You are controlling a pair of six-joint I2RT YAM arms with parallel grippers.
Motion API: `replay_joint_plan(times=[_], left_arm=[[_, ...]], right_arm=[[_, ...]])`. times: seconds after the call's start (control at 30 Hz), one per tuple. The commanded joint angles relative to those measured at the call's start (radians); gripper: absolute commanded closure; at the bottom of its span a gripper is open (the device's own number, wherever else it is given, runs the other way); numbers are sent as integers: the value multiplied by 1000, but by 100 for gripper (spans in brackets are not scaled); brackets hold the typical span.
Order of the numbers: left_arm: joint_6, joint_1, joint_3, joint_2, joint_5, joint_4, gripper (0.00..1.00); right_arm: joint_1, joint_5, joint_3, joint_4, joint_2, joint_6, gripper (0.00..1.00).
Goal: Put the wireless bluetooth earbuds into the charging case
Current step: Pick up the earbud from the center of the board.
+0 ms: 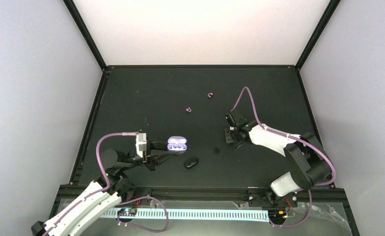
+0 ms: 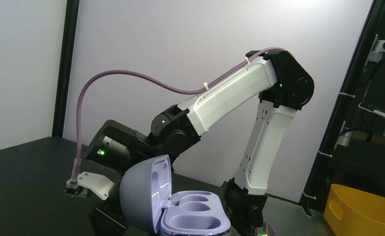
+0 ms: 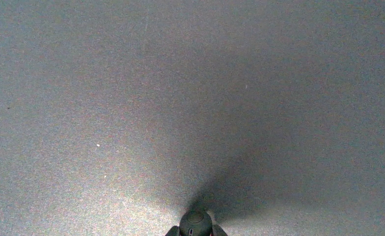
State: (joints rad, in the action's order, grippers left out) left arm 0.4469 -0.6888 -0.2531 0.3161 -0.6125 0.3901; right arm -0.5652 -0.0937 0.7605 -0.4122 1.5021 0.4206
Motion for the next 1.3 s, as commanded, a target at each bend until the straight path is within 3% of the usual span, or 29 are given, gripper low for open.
replay_joint_plan(times=[0.0,0.9,1.1,1.27], left_arm=[[-5,-3,-23,4,5,19,99],[-7,-4,-23,0,3,15,98],[-7,-4,-25,0,1,16,98],[-1,-4,-26,7,-20,38,98]], right_arm=[[4,-20,11,-12,-21,-9,84],[3,-19,24,-10,-43,-29,99],[2,17,27,-30,-177,-67,99],[-43,173,58,-37,-383,-155,99]])
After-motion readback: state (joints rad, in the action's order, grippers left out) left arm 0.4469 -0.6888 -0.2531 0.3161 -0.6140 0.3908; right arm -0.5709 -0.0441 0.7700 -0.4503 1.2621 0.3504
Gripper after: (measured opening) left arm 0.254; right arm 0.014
